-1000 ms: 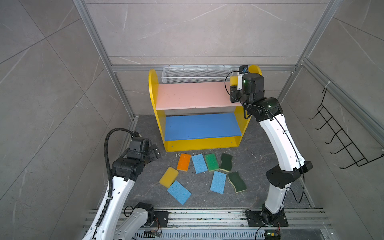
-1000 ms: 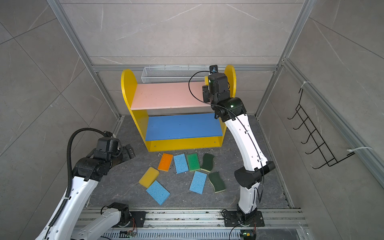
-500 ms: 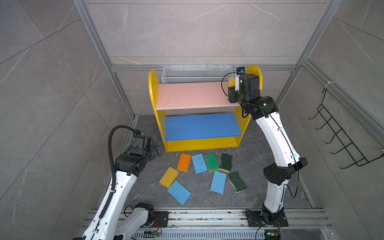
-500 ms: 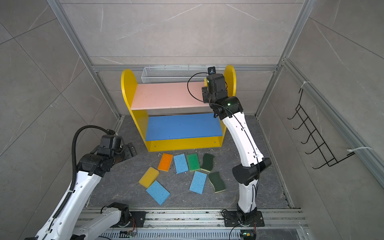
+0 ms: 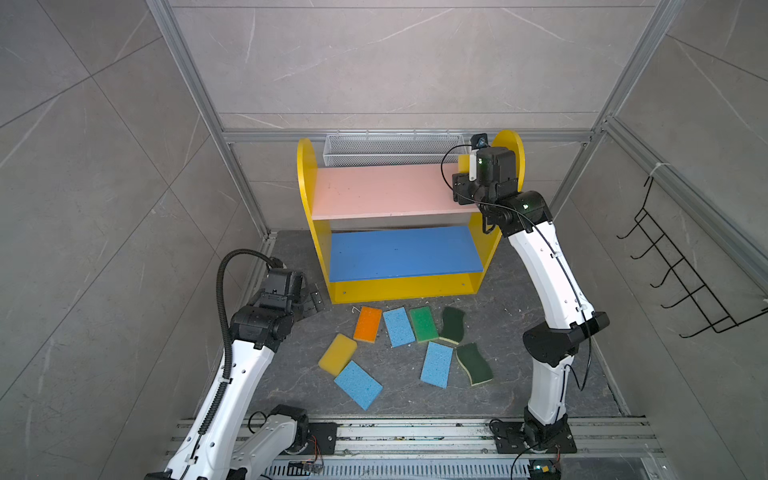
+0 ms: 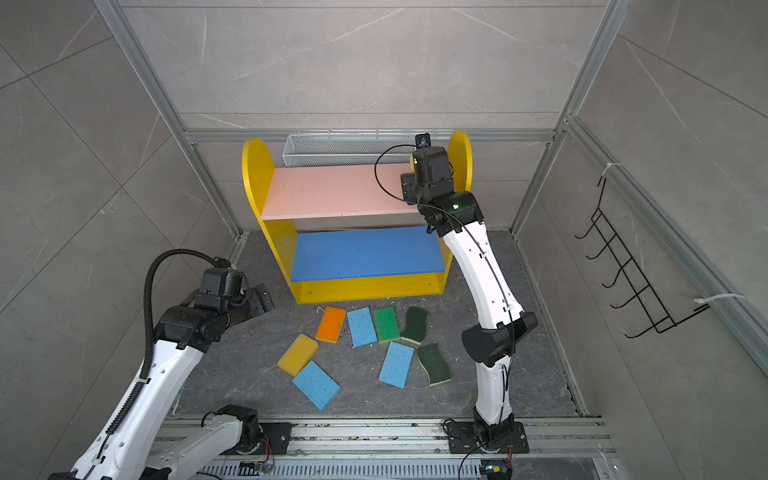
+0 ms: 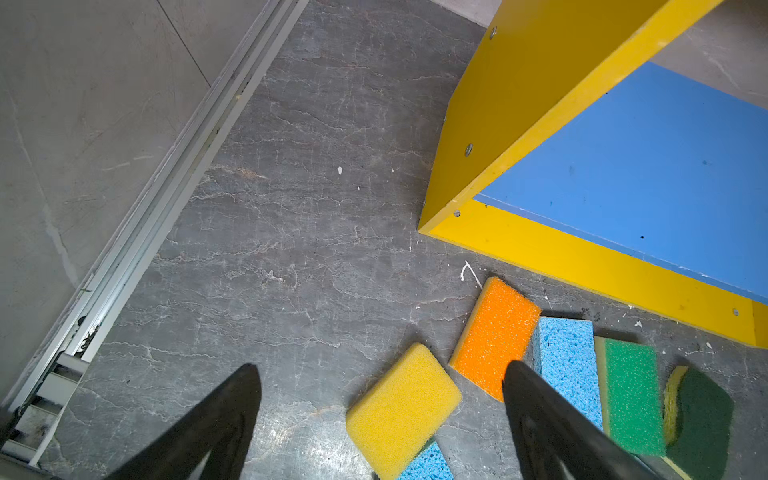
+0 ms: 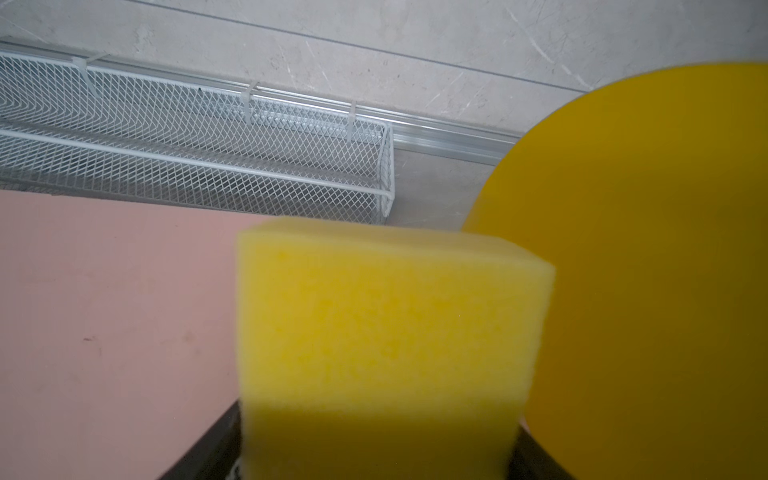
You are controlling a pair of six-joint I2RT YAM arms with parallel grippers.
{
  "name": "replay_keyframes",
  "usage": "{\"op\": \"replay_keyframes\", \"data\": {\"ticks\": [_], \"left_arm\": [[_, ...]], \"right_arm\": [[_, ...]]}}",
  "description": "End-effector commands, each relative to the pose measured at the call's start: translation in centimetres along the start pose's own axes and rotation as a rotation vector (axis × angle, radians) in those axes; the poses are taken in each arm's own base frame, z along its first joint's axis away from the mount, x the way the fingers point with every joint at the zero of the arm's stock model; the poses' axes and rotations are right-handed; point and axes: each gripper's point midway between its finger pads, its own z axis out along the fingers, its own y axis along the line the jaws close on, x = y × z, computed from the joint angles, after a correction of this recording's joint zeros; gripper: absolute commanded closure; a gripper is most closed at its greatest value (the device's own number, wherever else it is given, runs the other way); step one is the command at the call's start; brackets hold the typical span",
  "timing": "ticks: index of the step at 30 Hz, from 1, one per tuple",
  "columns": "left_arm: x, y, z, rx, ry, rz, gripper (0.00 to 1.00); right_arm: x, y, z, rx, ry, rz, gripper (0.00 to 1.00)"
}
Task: Place and organize the cleaning sponges onto the shelf
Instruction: 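Lower the yellow sponge onto the pink shelf with the right gripper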
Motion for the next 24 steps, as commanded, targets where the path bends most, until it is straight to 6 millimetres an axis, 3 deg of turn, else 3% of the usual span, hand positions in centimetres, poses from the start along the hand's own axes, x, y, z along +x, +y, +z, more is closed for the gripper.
{"op": "replay_keyframes", "data": {"ticks": [1,11,24], "left_arm": [[-1.6,-0.2,-0.9,0.009,-0.062,-0.005,0.06],[-1.6,-0.1,-0.9,0.006,-0.066,-0.006,0.06],[-1.2,0.0,-1.0,0.005,-0.057,-0.002,0.06]], "right_arm": [[0.9,0.2,1.0,0.007,0.031,-0.028,0.20],[1.3,0.0,1.8,0.037,0.040,-0.040,0.06],[0.6,-1.1,0.2,0.056,0.036,-0.001,0.03]]}}
